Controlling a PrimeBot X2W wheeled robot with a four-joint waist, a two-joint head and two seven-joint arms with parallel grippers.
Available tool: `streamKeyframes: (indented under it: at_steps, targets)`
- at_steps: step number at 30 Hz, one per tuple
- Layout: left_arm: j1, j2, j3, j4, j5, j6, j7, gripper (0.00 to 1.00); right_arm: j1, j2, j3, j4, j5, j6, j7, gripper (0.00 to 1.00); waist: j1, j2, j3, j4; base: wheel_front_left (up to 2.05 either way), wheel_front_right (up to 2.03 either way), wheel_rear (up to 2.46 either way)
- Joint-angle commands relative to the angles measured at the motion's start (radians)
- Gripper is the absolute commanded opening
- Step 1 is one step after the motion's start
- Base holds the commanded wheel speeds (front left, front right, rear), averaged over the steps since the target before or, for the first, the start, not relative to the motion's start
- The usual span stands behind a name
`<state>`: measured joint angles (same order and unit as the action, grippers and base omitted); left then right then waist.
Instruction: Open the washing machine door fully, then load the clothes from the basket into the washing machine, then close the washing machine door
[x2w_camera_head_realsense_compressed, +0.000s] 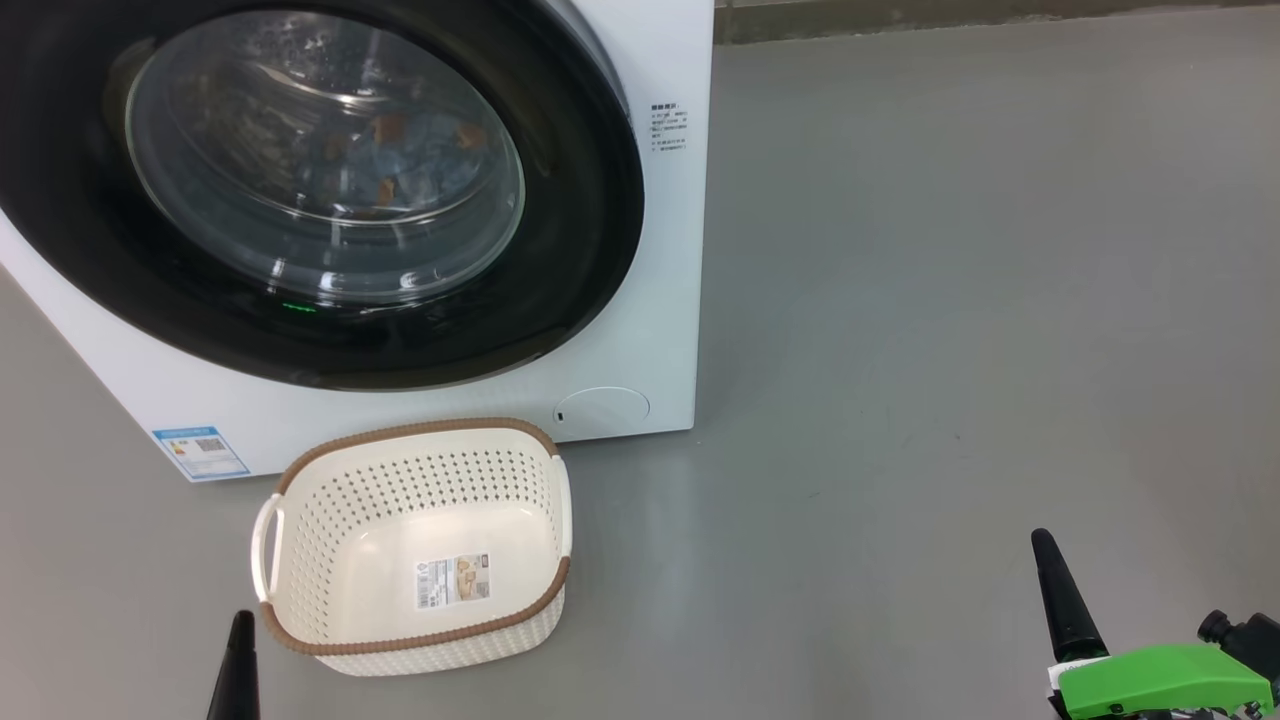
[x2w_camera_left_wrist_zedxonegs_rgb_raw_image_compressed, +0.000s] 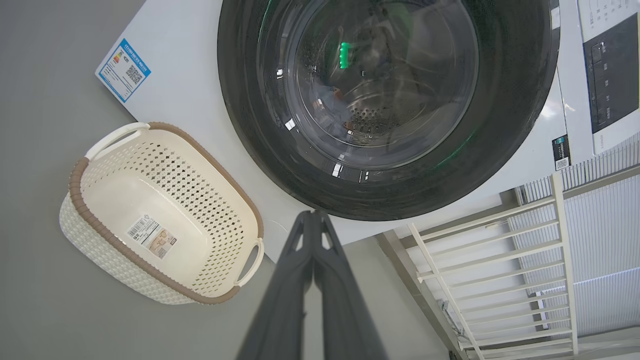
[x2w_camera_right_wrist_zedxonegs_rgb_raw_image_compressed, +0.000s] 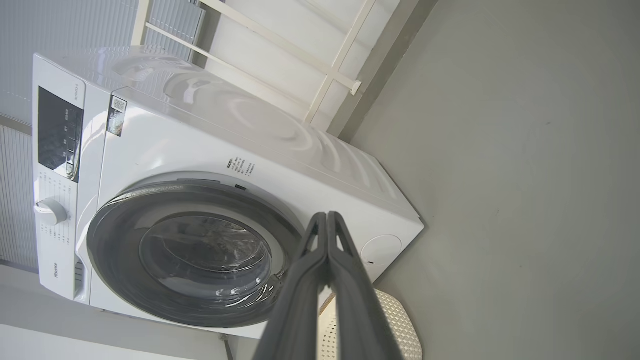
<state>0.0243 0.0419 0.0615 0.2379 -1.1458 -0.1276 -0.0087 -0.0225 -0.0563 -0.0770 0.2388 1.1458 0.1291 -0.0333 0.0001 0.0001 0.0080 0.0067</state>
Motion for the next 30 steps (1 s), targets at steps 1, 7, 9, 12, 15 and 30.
streamKeyframes:
  at_steps: [1, 7, 9, 12, 15, 30]
  targets:
    - [-0.054, 0.012, 0.027, -0.017, -0.032, -0.002, 0.008, 0.0, -0.047, -0.012, 0.012, -0.021, 0.038, 0.001, 0.008, 0.0, 0.0, -0.0001, 0.0, 0.0, 0.0, 0.0, 0.0]
    - [-0.066, 0.012, 0.031, -0.014, -0.098, -0.002, 0.025, 0.0, -0.053, -0.012, 0.008, -0.017, 0.106, 0.001, 0.026, 0.0, 0.0, -0.0001, -0.001, -0.001, 0.0, 0.0, 0.0]
    - [-0.068, 0.012, 0.031, -0.013, -0.109, -0.002, 0.028, 0.0, -0.054, -0.012, 0.008, -0.016, 0.118, 0.001, 0.029, 0.0, 0.0, -0.0001, -0.001, -0.001, 0.0, 0.0, 0.0]
    - [-0.074, 0.011, 0.033, -0.011, -0.142, -0.002, 0.037, 0.0, -0.056, -0.012, 0.006, -0.014, 0.152, 0.001, 0.038, 0.0, 0.0, -0.0001, -0.001, -0.002, 0.0, 0.0, 0.0]
    - [-0.08, 0.011, 0.035, -0.009, -0.174, -0.002, 0.045, 0.0, -0.059, -0.012, 0.004, -0.013, 0.186, 0.001, 0.047, 0.0, 0.0, -0.0001, -0.002, -0.002, 0.0, 0.0, 0.0]
    - [-0.11, 0.01, 0.045, 0.0, -0.339, -0.003, 0.089, 0.0, -0.073, -0.012, -0.005, -0.003, 0.356, 0.001, 0.092, 0.0, 0.0, -0.0001, -0.004, -0.005, 0.0, 0.0, 0.0]
